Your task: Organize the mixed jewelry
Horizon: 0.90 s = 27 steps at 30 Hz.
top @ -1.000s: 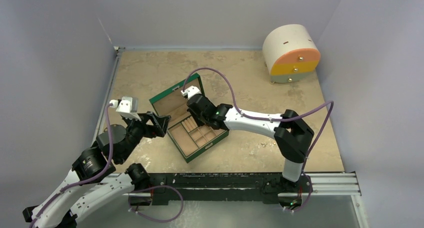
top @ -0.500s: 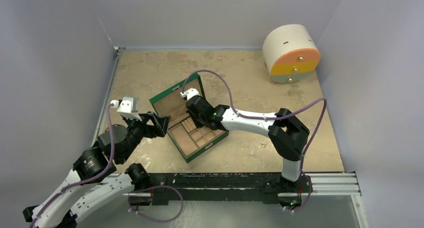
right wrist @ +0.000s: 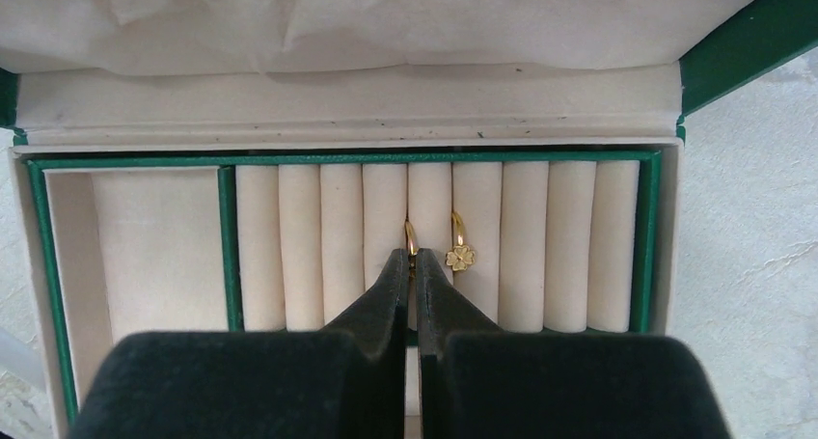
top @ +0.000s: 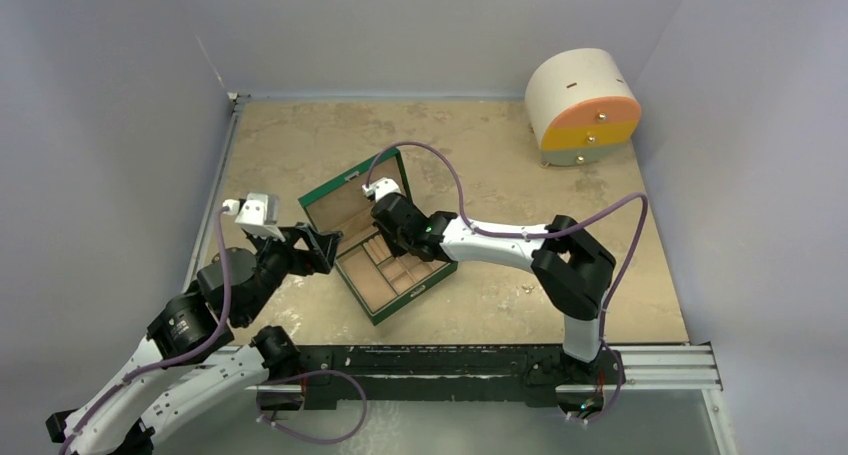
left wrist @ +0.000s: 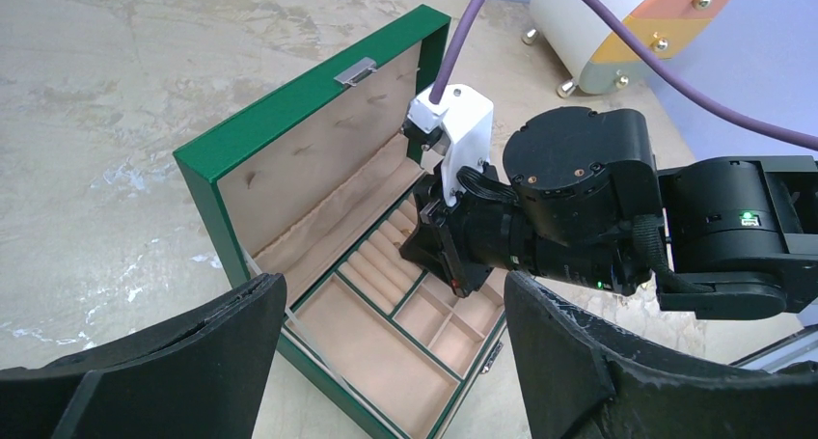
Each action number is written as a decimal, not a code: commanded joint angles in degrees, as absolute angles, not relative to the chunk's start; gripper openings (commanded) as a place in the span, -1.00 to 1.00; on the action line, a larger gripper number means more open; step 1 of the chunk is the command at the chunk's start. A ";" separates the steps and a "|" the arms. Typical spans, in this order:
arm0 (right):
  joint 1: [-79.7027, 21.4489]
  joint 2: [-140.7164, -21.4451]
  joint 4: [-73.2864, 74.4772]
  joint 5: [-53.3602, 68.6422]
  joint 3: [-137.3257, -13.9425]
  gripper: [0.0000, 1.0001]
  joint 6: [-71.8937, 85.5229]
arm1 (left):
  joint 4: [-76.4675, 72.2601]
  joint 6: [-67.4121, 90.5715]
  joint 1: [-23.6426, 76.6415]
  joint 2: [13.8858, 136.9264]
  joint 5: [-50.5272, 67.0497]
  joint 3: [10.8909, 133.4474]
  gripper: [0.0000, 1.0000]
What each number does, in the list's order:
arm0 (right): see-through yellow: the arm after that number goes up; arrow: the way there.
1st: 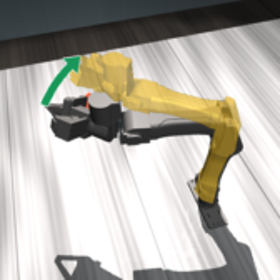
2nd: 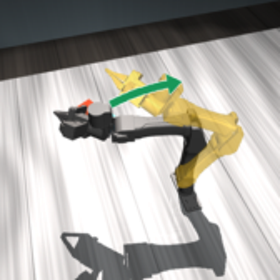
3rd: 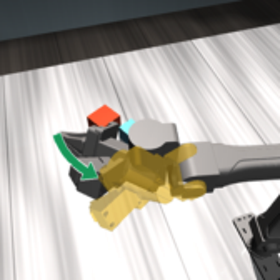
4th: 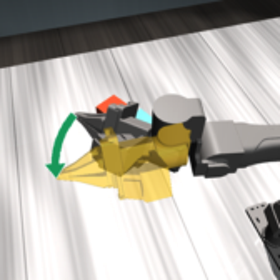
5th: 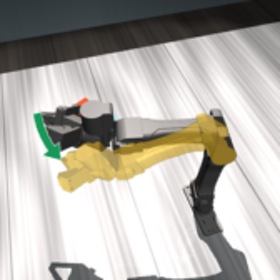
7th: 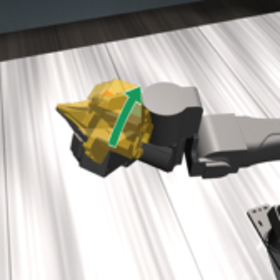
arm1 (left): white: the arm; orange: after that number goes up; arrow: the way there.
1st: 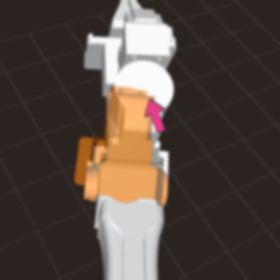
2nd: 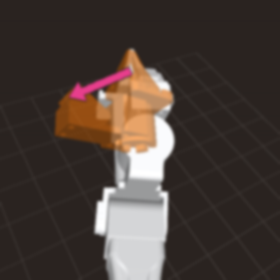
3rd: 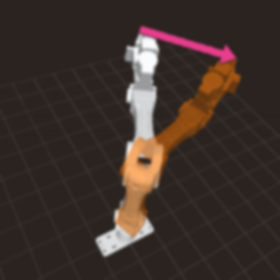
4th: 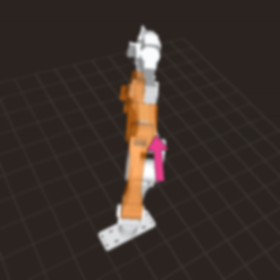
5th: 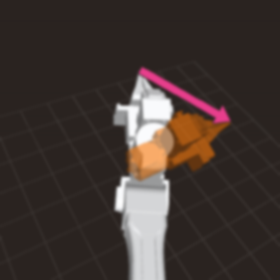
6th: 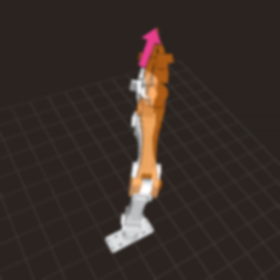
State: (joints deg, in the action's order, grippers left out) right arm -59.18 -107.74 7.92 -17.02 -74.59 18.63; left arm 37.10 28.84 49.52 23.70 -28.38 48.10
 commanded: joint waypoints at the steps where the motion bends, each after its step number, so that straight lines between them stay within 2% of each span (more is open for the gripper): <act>1: -59.06 -109.26 6.73 -16.00 -73.83 -1.00 20.51 | 35.51 28.04 49.30 24.42 -29.09 48.41 0.66; 5: -59.05 -109.07 7.01 -15.97 -74.08 -0.98 21.05 | 35.52 28.03 49.23 24.46 -29.17 48.40 0.66; 8: -59.06 -107.89 7.15 -16.05 -73.92 -0.75 21.33 | 35.59 28.04 49.29 24.60 -29.26 48.42 0.66; 15: -59.06 -103.00 8.31 -17.17 -73.93 -0.50 23.06 | 35.60 28.12 49.22 24.48 -29.40 48.27 0.67; 22: -59.06 -93.64 9.95 -14.85 -70.80 -0.34 25.71 | 35.60 28.12 49.26 24.87 -29.44 48.27 0.67; 27: -58.89 -85.50 13.71 -18.76 -67.73 -0.30 26.61 | 35.60 28.12 49.29 25.41 -29.44 48.35 0.68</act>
State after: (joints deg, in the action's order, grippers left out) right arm -59.11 -91.92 10.74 -15.81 -69.17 24.64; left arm 37.15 28.84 49.52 24.58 -28.80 48.10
